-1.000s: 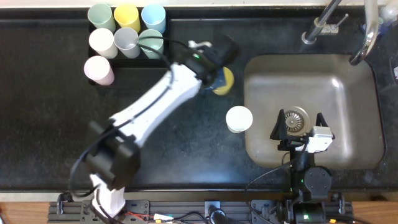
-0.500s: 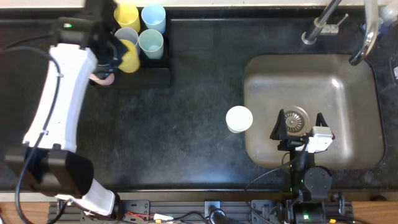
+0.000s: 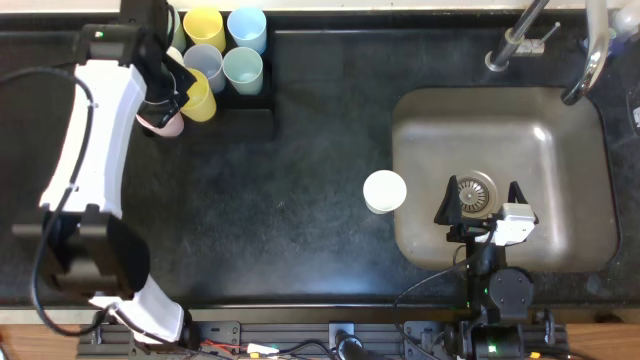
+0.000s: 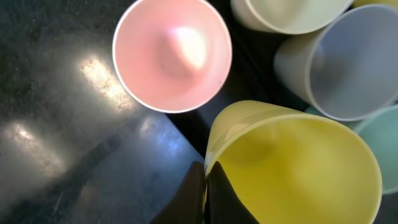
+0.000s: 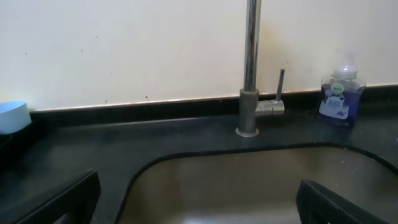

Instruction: Store Cups

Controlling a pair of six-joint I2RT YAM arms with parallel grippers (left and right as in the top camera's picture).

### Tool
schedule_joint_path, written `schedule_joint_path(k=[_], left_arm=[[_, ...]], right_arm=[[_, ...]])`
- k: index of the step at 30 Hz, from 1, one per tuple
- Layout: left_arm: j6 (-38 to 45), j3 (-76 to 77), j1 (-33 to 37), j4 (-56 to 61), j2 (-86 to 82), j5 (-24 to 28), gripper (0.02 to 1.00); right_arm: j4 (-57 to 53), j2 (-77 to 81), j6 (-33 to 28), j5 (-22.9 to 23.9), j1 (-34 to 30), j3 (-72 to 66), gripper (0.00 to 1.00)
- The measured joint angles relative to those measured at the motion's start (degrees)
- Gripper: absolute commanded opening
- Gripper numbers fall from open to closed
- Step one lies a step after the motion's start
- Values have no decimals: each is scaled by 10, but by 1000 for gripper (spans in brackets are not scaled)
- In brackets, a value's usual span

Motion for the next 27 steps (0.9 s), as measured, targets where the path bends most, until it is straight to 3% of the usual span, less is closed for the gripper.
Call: schedule_joint_path(k=[27], left_arm=[[-32,0,0,19,68,-20,36]], right_arm=[[0,0,0,0,0,0,998]])
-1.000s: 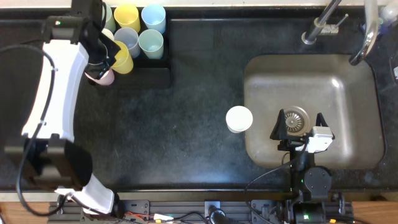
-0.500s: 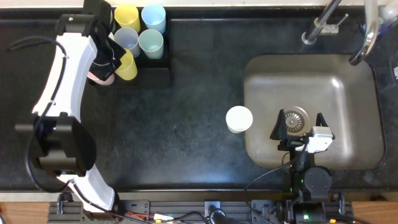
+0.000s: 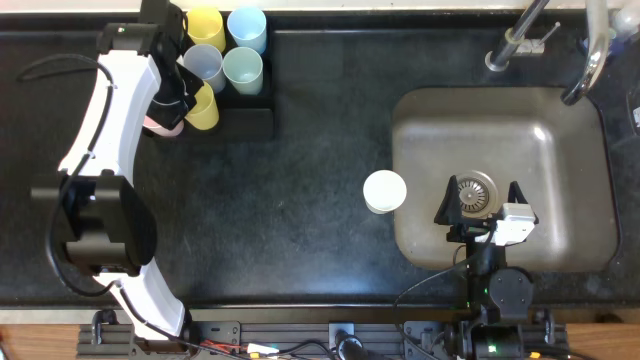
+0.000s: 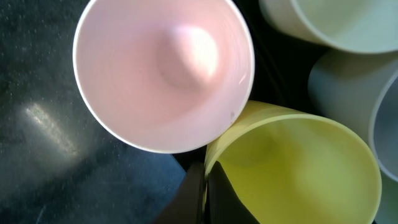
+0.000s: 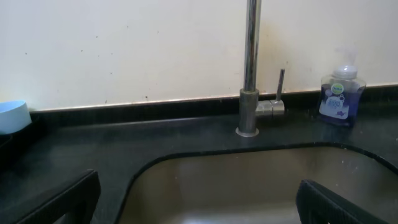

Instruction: Store Cups

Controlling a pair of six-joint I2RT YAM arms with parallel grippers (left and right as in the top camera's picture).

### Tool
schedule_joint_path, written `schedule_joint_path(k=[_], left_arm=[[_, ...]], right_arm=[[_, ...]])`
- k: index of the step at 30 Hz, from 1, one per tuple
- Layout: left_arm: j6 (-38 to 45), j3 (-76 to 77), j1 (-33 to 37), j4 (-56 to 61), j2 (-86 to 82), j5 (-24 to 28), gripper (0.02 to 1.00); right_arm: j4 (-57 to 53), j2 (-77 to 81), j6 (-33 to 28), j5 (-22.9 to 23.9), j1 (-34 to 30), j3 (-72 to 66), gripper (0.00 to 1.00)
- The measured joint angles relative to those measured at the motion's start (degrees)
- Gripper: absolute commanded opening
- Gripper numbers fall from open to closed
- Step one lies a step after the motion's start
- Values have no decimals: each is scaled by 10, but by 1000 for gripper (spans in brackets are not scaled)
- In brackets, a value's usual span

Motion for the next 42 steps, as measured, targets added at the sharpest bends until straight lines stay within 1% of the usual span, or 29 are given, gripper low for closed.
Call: schedule_joint_path(k=[8,16,17,18,19,20,21,23,24,36,39,42], left_arm=[[-12,-28,0,31,0,-4,36],[-26,-36,-7,36,1,-7,38],[-26,-36,-8,36,1,-8,88],[-28,-36,-8,37,1,-8,257],[-27,-36,-8,37,1,-8,560],[-28,-36,-8,40,1,-5,770],[-30,-36,-9,43,1,-5,875],[-30,-36,-10,45,1,-1,989],[-30,-36,-12,45,1,0,1000],[-31,-37,-15,39,-8,3,1000],[-22,-42,-21,33,-44,5,998],[5,-42,-27,13,-112,7,1000]], right_arm=[[1,0,0,0,0,0,998],[0,0,0,0,0,0,998],[1,0,0,0,0,0,998],[0,0,0,0,0,0,998],[1,0,0,0,0,0,998],[0,0,0,0,0,0,998],[0,0,0,0,0,0,996],[0,0,0,0,0,0,996],[0,0,0,0,0,0,998],[0,0,0,0,0,0,998],[0,0,0,0,0,0,1000],[0,0,0,0,0,0,996]])
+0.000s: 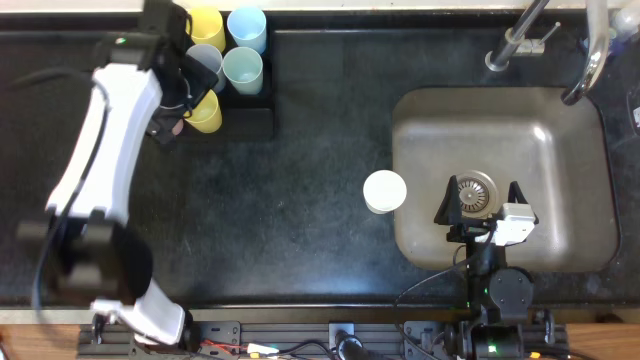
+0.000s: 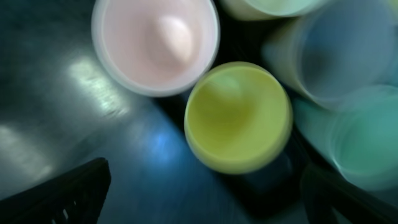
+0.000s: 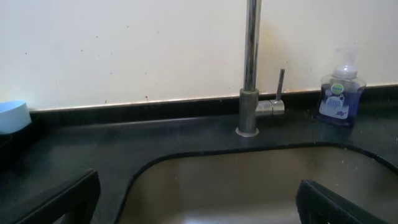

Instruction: Store Cups

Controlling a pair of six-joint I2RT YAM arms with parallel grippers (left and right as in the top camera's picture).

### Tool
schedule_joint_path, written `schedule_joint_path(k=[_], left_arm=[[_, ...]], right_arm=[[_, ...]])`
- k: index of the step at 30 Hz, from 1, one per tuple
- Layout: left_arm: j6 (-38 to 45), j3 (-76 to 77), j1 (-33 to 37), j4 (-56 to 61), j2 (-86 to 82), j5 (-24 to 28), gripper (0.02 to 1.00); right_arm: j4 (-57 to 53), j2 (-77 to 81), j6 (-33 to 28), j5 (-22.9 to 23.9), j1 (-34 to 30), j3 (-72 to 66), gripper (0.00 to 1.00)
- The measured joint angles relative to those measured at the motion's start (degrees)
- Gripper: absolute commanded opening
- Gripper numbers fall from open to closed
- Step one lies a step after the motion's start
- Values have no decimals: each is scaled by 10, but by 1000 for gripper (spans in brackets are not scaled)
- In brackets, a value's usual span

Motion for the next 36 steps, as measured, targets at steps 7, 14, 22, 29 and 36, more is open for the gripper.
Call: schedule_joint_path(k=[7,14,22,29,36], left_arm=[[114,1,-3,-130,-233,0,1000],[188,-70,-3,-191,-461,-14,998],[459,-482,-2,308,-753,18,1000],[584,-808,-2,761,-874,114,1000],[611,-907,-2,745,-961,149,1000]], right_arm=[[0,0,0,0,0,0,996],[0,0,0,0,0,0,998],[0,0,0,0,0,0,996],[0,0,0,0,0,0,998],[0,0,0,0,0,0,998]])
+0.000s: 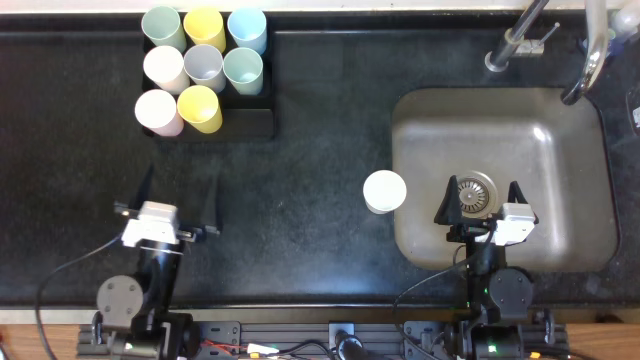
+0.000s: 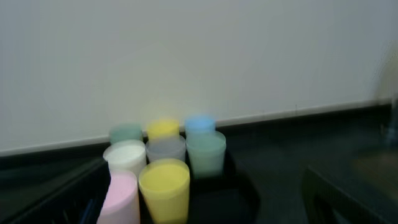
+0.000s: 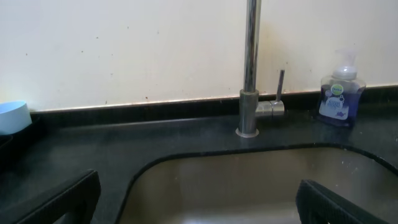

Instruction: Store Cups

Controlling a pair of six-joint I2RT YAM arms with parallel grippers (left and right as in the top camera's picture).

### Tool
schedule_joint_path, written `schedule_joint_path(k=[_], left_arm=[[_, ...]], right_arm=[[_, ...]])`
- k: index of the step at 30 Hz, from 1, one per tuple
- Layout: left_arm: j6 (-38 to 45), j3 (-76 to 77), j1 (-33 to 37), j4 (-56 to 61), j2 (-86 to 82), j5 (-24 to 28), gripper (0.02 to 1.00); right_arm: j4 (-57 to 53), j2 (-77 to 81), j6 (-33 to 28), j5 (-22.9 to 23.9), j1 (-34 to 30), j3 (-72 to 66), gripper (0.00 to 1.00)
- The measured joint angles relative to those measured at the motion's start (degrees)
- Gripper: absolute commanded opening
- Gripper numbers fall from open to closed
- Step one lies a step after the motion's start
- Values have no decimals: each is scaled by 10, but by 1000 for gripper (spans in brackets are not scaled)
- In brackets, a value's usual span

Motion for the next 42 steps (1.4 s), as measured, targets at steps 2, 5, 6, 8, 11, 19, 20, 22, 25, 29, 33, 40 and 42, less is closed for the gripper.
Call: schedule_joint_path(k=[2,5,6,8,11,19,20,22,25,29,33,40,42], left_arm=[[3,-11,0,-42,-22,4,998],[5,-21,11,-94,-49,6,998],[5,-23,16,-108,-54,7,1000],[5,-24,24,-130,-60,8,1000],[5,-25,27,-155,-60,8,1000],[6,-25,27,-184,-61,-2,1000],[6,-25,27,-185,-61,-11,1000],[7,-25,27,-186,-62,-30,1000],[7,-25,27,-187,-62,-47,1000],[7,-25,27,-188,-62,-58,1000],[7,-25,27,-188,-62,-62,1000],[7,-25,27,-188,-62,-62,998],[7,-25,27,-188,-62,-62,1000]], right_arm=[[0,0,0,0,0,0,998],[0,0,0,0,0,0,998],[0,0,0,0,0,0,998],[0,0,0,0,0,0,998],[0,0,0,0,0,0,996],[0,0,0,0,0,0,998],[0,0,0,0,0,0,998],[0,0,0,0,0,0,996],[0,0,0,0,0,0,998],[0,0,0,0,0,0,996],[0,0,0,0,0,0,998],[0,0,0,0,0,0,998],[0,0,0,0,0,0,998]])
